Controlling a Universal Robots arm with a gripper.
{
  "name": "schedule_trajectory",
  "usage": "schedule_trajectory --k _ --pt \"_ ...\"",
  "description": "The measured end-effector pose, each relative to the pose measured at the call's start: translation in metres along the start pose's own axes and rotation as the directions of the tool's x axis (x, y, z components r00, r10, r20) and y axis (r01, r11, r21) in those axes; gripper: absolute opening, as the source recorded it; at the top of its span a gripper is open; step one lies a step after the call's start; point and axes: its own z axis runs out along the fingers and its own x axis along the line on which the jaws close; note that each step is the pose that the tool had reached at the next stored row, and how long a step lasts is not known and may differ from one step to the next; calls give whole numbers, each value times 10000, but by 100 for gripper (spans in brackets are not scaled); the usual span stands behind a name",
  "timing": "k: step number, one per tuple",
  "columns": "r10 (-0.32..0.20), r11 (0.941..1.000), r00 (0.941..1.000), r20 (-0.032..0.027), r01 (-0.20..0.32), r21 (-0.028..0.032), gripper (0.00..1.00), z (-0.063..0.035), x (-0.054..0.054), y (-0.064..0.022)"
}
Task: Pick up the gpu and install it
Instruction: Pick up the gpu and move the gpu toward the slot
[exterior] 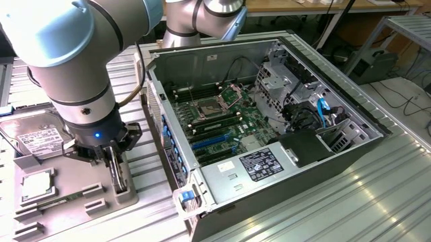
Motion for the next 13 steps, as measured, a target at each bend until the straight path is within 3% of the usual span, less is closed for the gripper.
schedule_trajectory --k 13 --pt "5 10000 10000 -2 -5 2 28 -597 -14 32"
